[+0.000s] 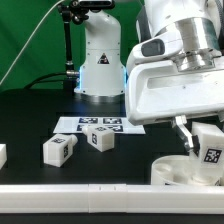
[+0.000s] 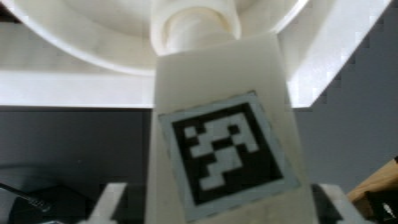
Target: Assemble stool
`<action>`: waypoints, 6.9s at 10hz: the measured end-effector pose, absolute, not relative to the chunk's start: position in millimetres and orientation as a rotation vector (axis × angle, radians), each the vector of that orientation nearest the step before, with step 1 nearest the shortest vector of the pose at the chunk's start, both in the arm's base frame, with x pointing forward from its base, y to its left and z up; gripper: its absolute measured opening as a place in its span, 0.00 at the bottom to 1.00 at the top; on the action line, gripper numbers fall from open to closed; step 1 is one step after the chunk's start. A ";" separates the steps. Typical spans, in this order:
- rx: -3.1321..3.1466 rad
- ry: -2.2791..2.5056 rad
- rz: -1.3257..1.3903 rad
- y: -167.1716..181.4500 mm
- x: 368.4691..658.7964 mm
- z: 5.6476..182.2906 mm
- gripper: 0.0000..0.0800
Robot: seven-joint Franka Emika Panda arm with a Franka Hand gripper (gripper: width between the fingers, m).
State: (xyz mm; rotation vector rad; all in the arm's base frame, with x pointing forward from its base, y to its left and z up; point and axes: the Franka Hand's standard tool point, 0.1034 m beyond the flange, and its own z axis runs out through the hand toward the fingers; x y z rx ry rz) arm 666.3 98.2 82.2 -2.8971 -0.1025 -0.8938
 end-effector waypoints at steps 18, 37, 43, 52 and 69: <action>-2.868 -0.009 -0.973 74.6 662.7 80.3 0.41; -2.892 -0.070 -0.910 73.3 667.3 101.2 0.81; -2.942 -0.181 -0.410 75.2 675.0 119.7 0.81; -2.893 -0.999 -0.463 67.4 677.9 117.9 0.81; -2.355 -2.091 -0.169 83.1 655.3 98.9 0.81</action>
Offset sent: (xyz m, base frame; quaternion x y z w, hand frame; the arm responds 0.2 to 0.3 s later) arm -0.0148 0.0038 -0.0072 0.0194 -0.0129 0.0569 0.9981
